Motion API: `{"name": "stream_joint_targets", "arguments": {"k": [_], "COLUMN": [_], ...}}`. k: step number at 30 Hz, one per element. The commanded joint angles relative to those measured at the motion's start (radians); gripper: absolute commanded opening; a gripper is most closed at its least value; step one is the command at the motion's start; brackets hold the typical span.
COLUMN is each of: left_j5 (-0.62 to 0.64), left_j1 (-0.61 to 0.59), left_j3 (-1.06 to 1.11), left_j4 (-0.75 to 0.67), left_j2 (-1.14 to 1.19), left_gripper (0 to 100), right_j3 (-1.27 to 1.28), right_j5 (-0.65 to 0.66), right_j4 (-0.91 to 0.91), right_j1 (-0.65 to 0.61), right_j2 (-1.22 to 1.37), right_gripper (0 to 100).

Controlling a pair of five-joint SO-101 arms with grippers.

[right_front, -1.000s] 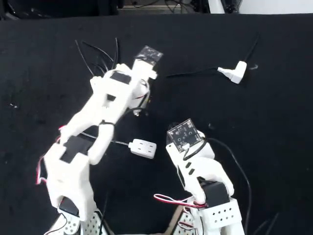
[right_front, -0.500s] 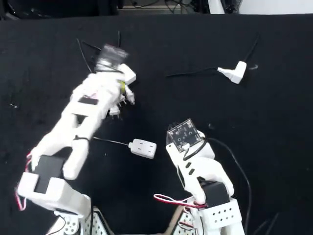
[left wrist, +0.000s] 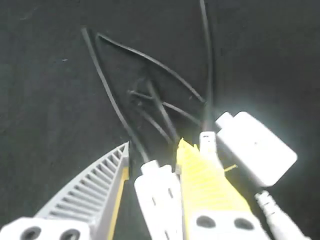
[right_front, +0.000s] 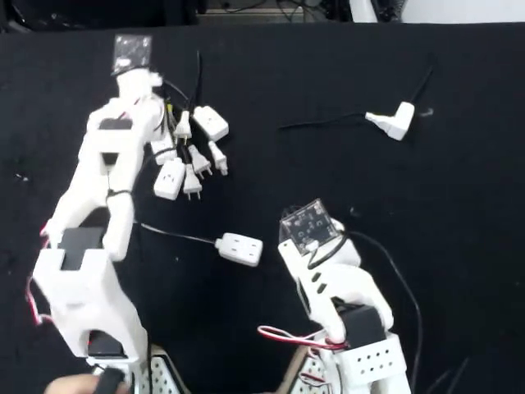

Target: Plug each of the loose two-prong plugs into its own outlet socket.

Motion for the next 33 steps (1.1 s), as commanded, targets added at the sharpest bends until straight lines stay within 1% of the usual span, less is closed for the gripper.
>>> {"name": "stream_joint_targets", "arguments": {"k": [1,5,6,9,11,15,24,33], "left_j5": [0.006,0.005,-0.015,-0.155,-0.206,-0.233,-0.226,-0.226], "left_j1": [0.058,0.079,0.084,0.119,0.139,0.145,0.148,0.128], "left_j3": [-0.291,-0.486,-0.533,-0.67,-0.743,-0.855,-1.084,-1.245], "left_j4": [0.144,0.325,0.368,0.477,0.52,0.531,0.537,0.522], "left_j2": [0.091,0.206,0.232,0.299,0.339,0.436,0.626,0.792], "left_gripper": [16,16,16,16,16,16,16,16], "right_j3": [-0.008,-0.008,-0.008,-0.008,-0.008,-0.008,-0.008,-0.008], "right_j5": [0.0,0.002,0.002,0.002,0.002,0.002,0.002,0.002], "right_j4": [0.006,0.006,0.006,0.006,0.006,0.006,0.006,0.006], "right_j1": [0.014,0.014,0.014,0.014,0.014,0.014,0.014,0.014], "right_j2": [-0.079,-0.079,-0.079,-0.079,-0.079,-0.079,-0.081,-0.079], "right_gripper": [1.2,1.2,1.2,1.2,1.2,1.2,1.2,1.2]}}
